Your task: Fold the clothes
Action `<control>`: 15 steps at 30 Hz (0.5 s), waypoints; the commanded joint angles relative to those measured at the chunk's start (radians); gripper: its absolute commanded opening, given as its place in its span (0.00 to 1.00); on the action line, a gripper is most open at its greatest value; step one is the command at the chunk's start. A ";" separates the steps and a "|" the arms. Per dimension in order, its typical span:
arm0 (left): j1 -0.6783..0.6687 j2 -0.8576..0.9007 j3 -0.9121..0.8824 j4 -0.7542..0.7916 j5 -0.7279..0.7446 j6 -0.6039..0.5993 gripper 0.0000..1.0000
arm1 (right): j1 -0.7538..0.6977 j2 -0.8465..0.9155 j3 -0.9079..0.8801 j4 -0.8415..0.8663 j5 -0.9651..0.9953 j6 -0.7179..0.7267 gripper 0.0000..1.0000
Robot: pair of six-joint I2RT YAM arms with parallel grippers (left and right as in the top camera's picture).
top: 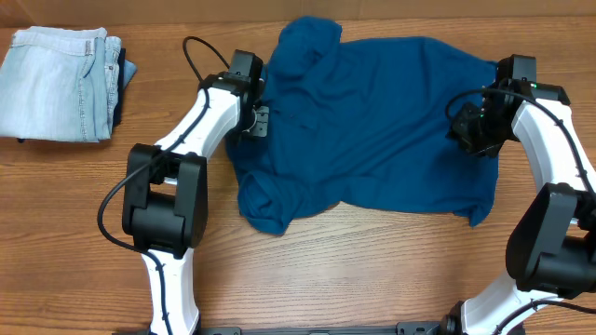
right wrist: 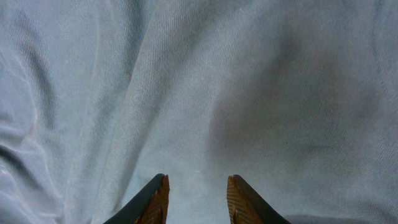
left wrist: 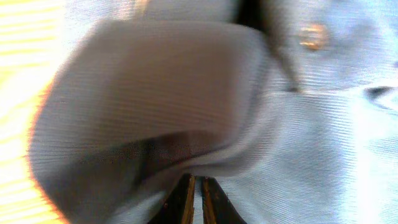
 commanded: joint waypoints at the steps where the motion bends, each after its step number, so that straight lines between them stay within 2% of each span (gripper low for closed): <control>1: 0.071 0.008 0.004 -0.015 -0.051 0.020 0.09 | -0.012 -0.013 -0.027 0.032 0.020 -0.022 0.35; 8: 0.090 0.008 0.004 -0.014 -0.007 0.031 0.09 | -0.021 0.033 -0.110 0.170 0.040 -0.020 0.34; 11: 0.078 0.008 0.004 -0.014 -0.003 0.031 0.09 | -0.033 0.066 -0.110 0.186 0.040 -0.020 0.23; 15: 0.069 0.008 0.004 -0.010 -0.004 0.027 0.09 | -0.050 0.093 -0.110 0.221 0.047 -0.020 0.18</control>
